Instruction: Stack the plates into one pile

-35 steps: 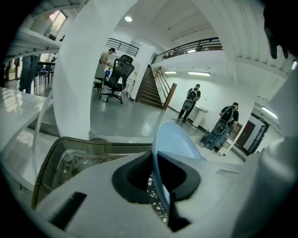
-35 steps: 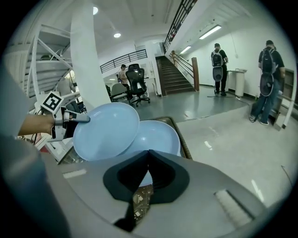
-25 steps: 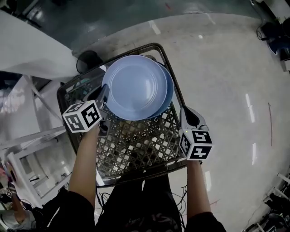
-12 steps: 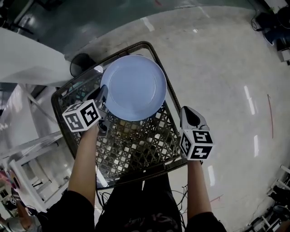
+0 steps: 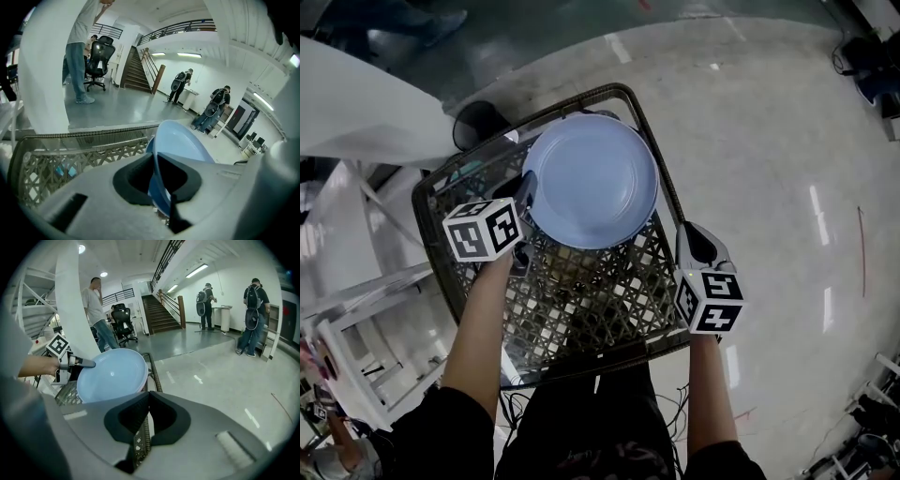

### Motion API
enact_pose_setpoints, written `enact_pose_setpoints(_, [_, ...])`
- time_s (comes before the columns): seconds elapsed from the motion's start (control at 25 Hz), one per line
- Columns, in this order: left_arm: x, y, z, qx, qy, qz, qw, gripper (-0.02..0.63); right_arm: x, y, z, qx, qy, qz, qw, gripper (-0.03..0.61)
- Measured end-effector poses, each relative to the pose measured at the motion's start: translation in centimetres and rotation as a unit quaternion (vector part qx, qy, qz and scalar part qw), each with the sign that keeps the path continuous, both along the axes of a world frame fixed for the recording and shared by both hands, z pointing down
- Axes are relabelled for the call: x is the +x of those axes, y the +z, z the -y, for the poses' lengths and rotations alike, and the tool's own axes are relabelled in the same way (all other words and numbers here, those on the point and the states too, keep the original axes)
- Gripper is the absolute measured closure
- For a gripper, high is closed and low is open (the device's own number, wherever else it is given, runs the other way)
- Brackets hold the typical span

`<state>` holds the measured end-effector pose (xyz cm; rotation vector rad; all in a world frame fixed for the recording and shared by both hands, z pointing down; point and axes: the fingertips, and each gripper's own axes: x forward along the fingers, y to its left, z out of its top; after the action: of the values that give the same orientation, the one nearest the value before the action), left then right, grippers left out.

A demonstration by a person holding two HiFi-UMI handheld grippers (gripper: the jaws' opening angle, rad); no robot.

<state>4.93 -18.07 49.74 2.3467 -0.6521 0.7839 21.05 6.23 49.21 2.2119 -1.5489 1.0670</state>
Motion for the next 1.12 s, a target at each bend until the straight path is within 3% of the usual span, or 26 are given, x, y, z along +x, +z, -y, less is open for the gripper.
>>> enact_pose_setpoints(0.36, [0.0,0.8,0.0,0.035,0.027,0.036,0.9984,0.578,0.0,0.5,0.0,-0.006,0.001,0.000,1.000,0.574])
enact_pose_setpoints(0.6, [-0.1,1.4,-0.2,0.077,0.064,0.079,0.9918,0.549,0.0,0.7,-0.3,-0.009,0.002,0.000,1.000,0.573])
enact_pose_setpoints(0.8, [-0.1,1.1,0.0,0.089,0.059,0.069,0.9919,0.495,0.0,0.8,-0.1,-0.010,0.001,0.001,1.000,0.574])
enact_pose_setpoints(1.12, [-0.2,1.0,0.1,0.087,0.050,0.061,0.9931,0.491,0.1,0.9,0.0,-0.008,0.001,0.004,1.000,0.573])
